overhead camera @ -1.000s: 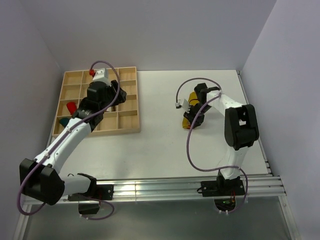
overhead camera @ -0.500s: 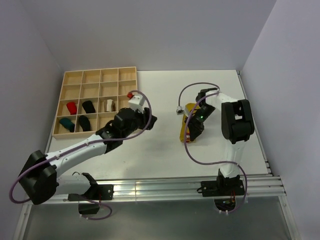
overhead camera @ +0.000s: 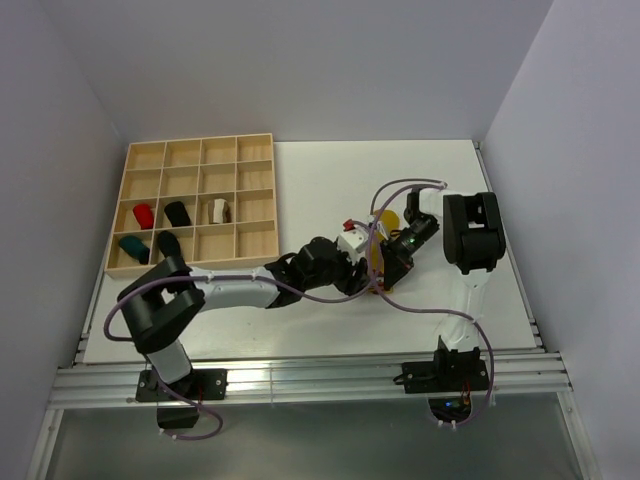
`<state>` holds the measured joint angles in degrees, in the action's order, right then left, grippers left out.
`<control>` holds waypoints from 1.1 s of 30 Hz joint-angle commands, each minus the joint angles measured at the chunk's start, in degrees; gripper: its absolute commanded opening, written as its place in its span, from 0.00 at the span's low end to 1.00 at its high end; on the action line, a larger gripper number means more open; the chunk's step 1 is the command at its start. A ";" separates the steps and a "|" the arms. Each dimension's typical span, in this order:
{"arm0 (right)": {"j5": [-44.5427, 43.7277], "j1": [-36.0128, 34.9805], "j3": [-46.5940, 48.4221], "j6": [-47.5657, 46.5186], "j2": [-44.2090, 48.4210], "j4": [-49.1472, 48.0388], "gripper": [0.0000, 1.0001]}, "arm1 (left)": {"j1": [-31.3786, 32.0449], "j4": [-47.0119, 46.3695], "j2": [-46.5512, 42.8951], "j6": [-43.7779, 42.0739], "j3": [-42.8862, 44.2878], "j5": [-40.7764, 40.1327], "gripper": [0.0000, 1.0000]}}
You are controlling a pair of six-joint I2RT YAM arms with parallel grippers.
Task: Roll the socks
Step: Roll the sock at the center of the board.
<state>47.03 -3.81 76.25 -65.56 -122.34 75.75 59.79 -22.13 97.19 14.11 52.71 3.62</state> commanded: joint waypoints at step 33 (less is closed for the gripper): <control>1.23 3.37 5.40 5.09 -6.33 6.78 0.25 | -0.90 -9.60 18.04 -5.67 8.02 11.23 0.55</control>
<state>48.10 -0.80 79.20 -60.99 -127.68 78.30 58.94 -29.15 114.37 9.67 61.08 12.73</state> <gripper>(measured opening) 0.250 0.555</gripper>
